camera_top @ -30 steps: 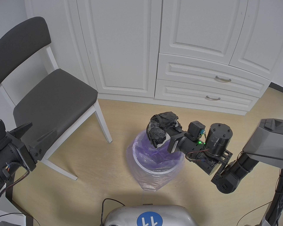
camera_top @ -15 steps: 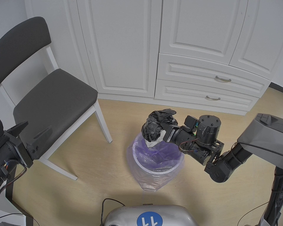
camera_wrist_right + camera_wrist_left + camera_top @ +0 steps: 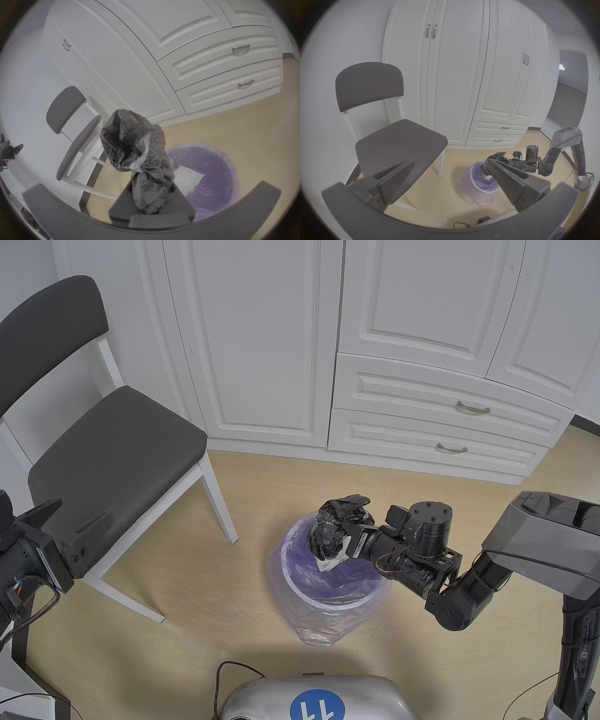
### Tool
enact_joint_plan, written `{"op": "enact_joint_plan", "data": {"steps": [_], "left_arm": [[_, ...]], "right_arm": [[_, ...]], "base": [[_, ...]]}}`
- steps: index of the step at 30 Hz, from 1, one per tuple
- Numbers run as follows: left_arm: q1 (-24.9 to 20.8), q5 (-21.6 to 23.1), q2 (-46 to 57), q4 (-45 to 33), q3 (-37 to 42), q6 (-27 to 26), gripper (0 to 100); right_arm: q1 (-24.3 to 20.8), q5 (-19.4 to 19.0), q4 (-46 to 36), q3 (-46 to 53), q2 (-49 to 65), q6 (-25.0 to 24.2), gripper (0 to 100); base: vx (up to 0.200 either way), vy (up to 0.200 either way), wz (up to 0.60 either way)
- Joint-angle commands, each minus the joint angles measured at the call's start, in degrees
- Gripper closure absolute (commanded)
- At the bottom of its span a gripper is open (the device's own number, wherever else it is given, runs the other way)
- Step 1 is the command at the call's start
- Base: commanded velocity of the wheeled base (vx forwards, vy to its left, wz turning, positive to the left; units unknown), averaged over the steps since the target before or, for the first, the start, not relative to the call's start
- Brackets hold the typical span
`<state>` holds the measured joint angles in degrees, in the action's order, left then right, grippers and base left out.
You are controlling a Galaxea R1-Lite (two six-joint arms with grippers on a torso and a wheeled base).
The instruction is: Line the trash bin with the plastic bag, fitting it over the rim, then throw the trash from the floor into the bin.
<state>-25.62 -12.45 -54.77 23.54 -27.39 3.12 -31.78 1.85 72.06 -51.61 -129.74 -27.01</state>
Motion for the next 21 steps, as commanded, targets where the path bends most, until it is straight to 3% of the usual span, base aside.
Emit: {"op": "enact_joint_plan", "data": {"steps": [1, 21], "left_arm": [[0.58, -0.03, -0.6, 0.01, -0.03, 0.04, 0], [0.84, -0.03, -0.51, 0.01, 0.15, -0.04, 0]], "right_arm": [[0.14, 0.08, 0.01, -0.94, -2.79, 0.03, 100], [2.07, 0.43, 0.8, -3.49, -10.97, 1.53, 100]], "base": [[0.0, 0.0, 0.0], [0.0, 0.0, 0.0]]}}
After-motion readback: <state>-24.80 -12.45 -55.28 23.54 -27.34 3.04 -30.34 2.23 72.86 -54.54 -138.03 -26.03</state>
